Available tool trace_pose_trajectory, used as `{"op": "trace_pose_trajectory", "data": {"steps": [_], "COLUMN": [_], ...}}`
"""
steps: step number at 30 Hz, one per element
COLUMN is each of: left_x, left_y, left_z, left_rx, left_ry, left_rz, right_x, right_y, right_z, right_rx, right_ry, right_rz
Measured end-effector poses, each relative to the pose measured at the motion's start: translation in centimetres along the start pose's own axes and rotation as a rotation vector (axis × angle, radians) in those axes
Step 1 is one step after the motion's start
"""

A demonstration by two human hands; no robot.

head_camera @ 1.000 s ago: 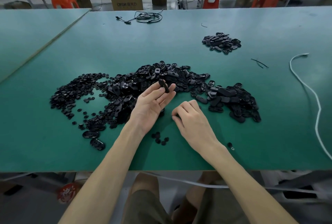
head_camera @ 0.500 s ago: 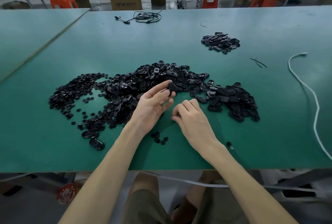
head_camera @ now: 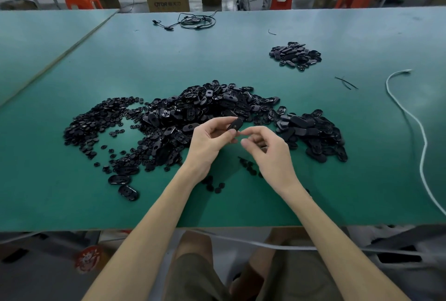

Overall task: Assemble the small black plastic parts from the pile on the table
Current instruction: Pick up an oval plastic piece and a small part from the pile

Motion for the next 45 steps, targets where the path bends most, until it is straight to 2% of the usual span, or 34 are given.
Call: {"op": "trace_pose_trajectory", "data": {"steps": [3,13,33,45], "left_x": [0.0,-0.2,-0.4,-0.5], "left_y": [0.1,0.5,0.7,0.8], "left_z": [0.0,0.1,-0.3,-0.1], "left_rx": [0.048,0.134,0.113,0.125], "left_ry": [0.019,0.008,0.015,0.006], "left_rz": [-0.003,0.038,0.066,0.058], "right_x": [0.1,-0.1,0.1,0.1], "right_y": [-0.6,-1.1,-0.6,-0.7], "right_z": [-0.6,-1.5,-0.9,-1.0], "right_rx": [0.131,0.291,0.313,0.312], "right_ry": [0.030,0.081,0.045,0.049], "right_rz": [-0.037,-0.137,-0.040,-0.039]}}
Point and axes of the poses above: each hand's wrist, its own x-axis towards the middle knuckle, its own y-axis out of the palm, z = x × y, the point moved 6 cm from there along x, towards the middle knuckle, and after that the axes turned 10 degrees about -y, right-handed, at the moved point
